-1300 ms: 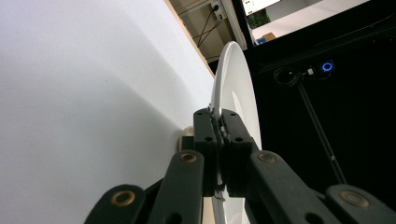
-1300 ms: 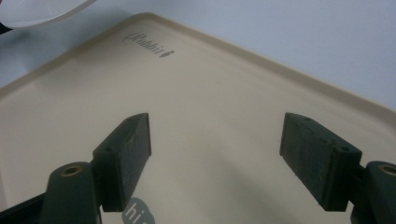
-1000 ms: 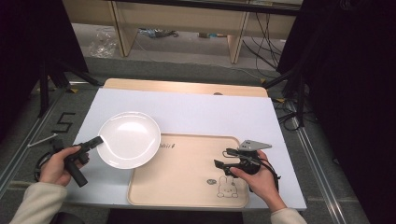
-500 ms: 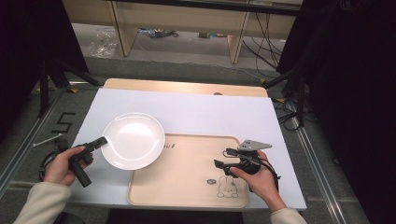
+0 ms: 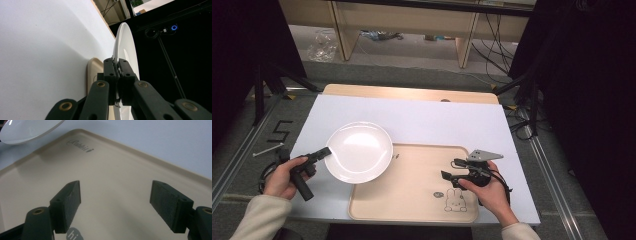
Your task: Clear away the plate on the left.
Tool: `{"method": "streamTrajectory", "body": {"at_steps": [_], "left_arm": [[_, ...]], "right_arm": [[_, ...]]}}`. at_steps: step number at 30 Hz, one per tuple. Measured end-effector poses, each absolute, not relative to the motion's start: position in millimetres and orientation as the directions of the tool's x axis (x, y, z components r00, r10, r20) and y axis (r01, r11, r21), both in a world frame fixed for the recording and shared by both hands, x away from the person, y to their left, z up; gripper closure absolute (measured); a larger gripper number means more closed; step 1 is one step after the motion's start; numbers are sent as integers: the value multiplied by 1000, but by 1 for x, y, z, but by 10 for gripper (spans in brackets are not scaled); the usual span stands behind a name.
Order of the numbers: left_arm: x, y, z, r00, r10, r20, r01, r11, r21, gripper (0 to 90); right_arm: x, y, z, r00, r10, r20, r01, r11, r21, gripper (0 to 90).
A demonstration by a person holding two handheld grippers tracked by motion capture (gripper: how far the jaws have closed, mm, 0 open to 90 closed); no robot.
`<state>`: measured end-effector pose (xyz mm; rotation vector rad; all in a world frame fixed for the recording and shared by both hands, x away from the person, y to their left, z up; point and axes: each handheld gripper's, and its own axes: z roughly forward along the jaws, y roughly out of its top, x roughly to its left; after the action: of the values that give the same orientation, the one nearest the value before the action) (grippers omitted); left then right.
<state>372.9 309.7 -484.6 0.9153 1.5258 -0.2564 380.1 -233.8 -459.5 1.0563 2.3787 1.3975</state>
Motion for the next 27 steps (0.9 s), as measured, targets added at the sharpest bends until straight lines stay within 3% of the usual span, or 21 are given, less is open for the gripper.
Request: {"method": "streamTrajectory", "body": {"at_steps": [27], "left_arm": [[375, 289, -484, 104, 376, -921, 696, 634, 338, 858]], "right_arm": [[381, -235, -459, -726, 668, 166, 472, 308, 826, 258]]}}
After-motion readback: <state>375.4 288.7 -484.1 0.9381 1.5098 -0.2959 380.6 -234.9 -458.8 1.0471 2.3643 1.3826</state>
